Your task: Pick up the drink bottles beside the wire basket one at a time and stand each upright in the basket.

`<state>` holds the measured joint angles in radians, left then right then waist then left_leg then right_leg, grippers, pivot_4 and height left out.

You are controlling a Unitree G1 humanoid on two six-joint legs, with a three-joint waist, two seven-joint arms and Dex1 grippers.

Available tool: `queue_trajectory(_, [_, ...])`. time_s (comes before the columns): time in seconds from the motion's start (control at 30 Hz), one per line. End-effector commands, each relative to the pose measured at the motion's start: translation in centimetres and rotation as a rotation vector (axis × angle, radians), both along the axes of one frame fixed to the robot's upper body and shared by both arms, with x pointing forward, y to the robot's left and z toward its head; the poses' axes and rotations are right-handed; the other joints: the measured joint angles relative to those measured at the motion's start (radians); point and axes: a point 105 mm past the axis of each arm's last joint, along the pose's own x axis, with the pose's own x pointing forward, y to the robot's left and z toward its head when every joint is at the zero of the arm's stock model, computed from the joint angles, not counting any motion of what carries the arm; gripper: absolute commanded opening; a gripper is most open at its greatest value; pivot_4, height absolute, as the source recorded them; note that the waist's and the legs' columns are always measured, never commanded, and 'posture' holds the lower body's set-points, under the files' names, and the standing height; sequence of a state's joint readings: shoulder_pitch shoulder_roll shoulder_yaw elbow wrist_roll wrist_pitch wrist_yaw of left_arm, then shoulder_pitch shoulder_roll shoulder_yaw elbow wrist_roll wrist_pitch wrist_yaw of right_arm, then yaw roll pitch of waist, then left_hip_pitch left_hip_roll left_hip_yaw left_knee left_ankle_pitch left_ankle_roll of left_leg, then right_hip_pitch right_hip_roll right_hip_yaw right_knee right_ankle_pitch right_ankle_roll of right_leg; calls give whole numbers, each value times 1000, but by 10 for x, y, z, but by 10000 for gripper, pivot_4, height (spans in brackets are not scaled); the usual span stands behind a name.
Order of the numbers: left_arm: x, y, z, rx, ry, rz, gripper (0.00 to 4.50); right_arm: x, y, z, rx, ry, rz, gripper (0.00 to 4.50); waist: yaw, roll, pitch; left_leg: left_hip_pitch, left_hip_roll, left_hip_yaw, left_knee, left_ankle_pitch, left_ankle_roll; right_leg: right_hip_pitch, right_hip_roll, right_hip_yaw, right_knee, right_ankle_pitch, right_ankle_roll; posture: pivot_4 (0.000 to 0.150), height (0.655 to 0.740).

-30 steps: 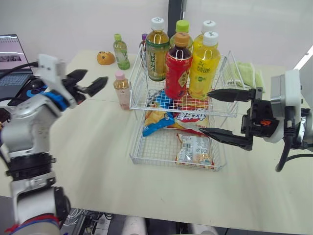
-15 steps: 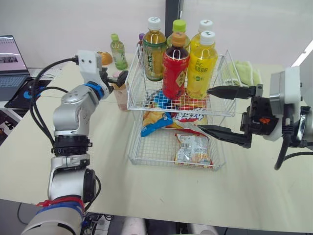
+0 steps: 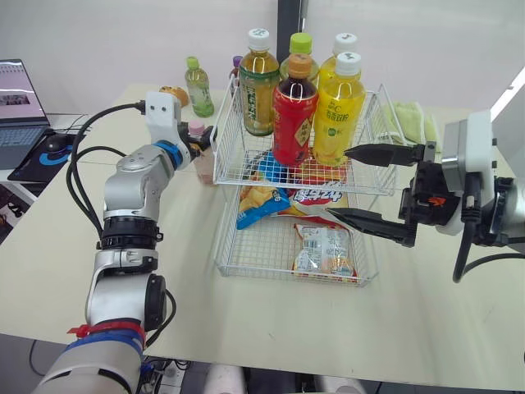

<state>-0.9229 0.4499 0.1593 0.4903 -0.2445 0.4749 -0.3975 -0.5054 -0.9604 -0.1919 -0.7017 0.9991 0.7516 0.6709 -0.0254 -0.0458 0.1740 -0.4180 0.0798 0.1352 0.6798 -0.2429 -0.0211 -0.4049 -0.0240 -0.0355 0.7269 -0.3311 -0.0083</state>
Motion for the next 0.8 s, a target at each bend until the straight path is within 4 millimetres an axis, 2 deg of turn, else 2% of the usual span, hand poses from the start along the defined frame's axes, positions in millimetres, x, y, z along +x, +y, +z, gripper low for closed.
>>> queue_trajectory(0.03, [-1,-6,16,41,-67,-30,24078,-3,1,9,2,-55,-5,45000,0,0,0,0,0,0,0,0,0,0,0,0,0,0,0,1500,7155])
queue_trajectory(0.13, [-1,-5,16,60,-75,-31,14935,-3,0,9,0,-56,-11,45000,0,0,0,0,0,0,0,0,0,0,0,0,0,0,0,1500,7155])
queue_trajectory(0.17, [-2,-3,17,64,-83,-29,13749,-3,0,9,-2,-57,-15,45000,1,0,0,0,0,0,0,0,0,0,0,0,0,0,0,1500,7155])
queue_trajectory(0.4, [-19,13,33,64,-115,-29,13752,0,-3,8,-18,-68,-47,45000,-4,0,0,0,0,0,-1,0,0,0,0,0,0,0,0,1500,7155])
queue_trajectory(0.53, [-51,25,90,48,-158,-124,13752,5,-7,5,-39,-78,-76,45000,-7,-1,2,-1,1,0,-1,0,0,-2,0,0,0,0,0,1500,7155])
queue_trajectory(0.7, [-92,22,150,52,-163,-332,13751,10,-7,4,-43,-91,-76,45000,0,-3,3,-4,0,-1,0,0,-1,-4,0,-1,-2,0,0,1500,7155])
queue_trajectory(0.8, [-117,11,187,62,-194,-469,13751,12,-5,2,-39,-86,-57,45000,8,-3,3,-5,0,-1,0,0,0,-3,0,-3,-4,0,0,1500,7155])
